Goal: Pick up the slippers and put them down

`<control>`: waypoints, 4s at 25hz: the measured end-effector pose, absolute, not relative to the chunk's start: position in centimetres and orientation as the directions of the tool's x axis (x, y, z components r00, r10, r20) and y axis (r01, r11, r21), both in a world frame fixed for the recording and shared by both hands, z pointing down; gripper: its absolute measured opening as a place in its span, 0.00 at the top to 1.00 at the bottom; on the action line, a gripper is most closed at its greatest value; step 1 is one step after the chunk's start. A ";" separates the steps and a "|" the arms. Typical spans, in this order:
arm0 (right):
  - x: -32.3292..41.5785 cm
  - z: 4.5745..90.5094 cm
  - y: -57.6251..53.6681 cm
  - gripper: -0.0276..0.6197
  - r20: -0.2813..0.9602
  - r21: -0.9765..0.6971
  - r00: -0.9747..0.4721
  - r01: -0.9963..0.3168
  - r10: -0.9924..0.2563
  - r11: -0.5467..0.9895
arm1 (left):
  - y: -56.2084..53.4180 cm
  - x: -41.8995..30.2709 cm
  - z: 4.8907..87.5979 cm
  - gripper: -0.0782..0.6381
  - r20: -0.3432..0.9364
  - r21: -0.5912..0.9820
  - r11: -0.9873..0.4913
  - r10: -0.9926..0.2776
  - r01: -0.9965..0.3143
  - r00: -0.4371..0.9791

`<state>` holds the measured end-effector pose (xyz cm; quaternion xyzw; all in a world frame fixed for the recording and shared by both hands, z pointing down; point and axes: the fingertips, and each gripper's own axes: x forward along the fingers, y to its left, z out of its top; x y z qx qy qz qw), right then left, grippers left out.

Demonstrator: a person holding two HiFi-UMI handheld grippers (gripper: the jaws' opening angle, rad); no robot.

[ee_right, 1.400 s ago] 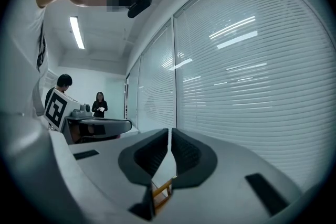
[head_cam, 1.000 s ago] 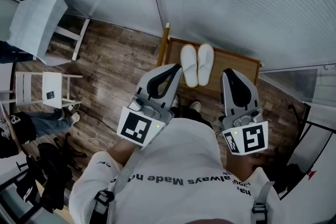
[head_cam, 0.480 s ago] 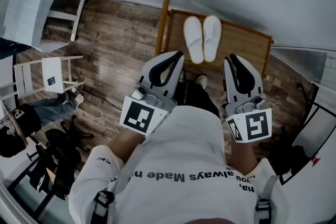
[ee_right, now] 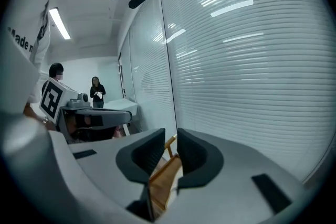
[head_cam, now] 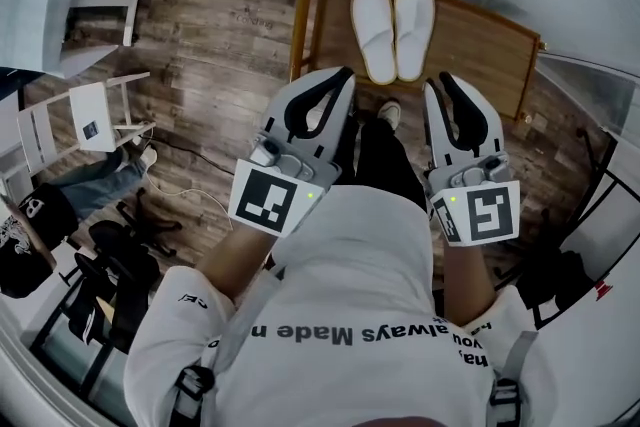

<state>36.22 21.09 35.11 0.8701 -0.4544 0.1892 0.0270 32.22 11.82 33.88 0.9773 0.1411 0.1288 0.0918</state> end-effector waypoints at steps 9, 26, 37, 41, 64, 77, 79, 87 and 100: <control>36.7 43.9 20.5 0.86 0.433 -0.146 0.499 -0.783 -0.751 -0.605 | 11.6 32.9 40.9 0.87 0.261 0.234 -0.945 0.287 0.229 0.922; 39.2 63.0 20.8 0.73 0.578 -0.199 0.482 -0.699 -0.659 -0.686 | 12.1 35.5 55.0 0.87 0.334 0.246 -0.954 0.248 0.171 0.909; 41.3 71.0 19.6 0.68 0.627 -0.222 0.467 -0.661 -0.624 -0.717 | 11.9 37.1 62.4 0.88 0.384 0.238 -0.963 0.212 0.126 0.899; 42.0 72.7 19.2 0.66 0.647 -0.218 0.473 -0.637 -0.598 -0.739 | 11.7 37.8 64.1 0.87 0.394 0.226 -0.966 0.211 0.129 0.894; 43.9 72.5 20.9 0.91 0.647 -0.124 0.542 -0.620 -0.537 -0.775 | 12.2 38.6 64.2 0.88 0.388 0.213 -0.970 0.195 0.118 0.901; 44.9 64.4 22.6 0.92 0.590 -0.135 0.570 -0.627 -0.571 -0.767 | 12.7 38.6 56.9 0.87 0.341 0.216 -0.968 0.199 0.130 0.919; 44.9 62.8 22.9 0.92 0.582 -0.144 0.571 -0.628 -0.579 -0.765 | 12.7 38.4 55.5 0.88 0.333 0.213 -0.968 0.197 0.130 0.922; 45.5 56.3 23.2 0.92 0.541 -0.137 0.584 -0.648 -0.605 -0.749 | 12.1 38.6 49.3 0.88 0.278 0.195 -0.972 0.180 0.128 0.943; 44.0 43.8 23.3 0.92 0.471 -0.127 0.596 -0.685 -0.651 -0.718 | 12.0 36.5 38.3 0.88 0.215 0.172 -0.974 0.182 0.146 0.959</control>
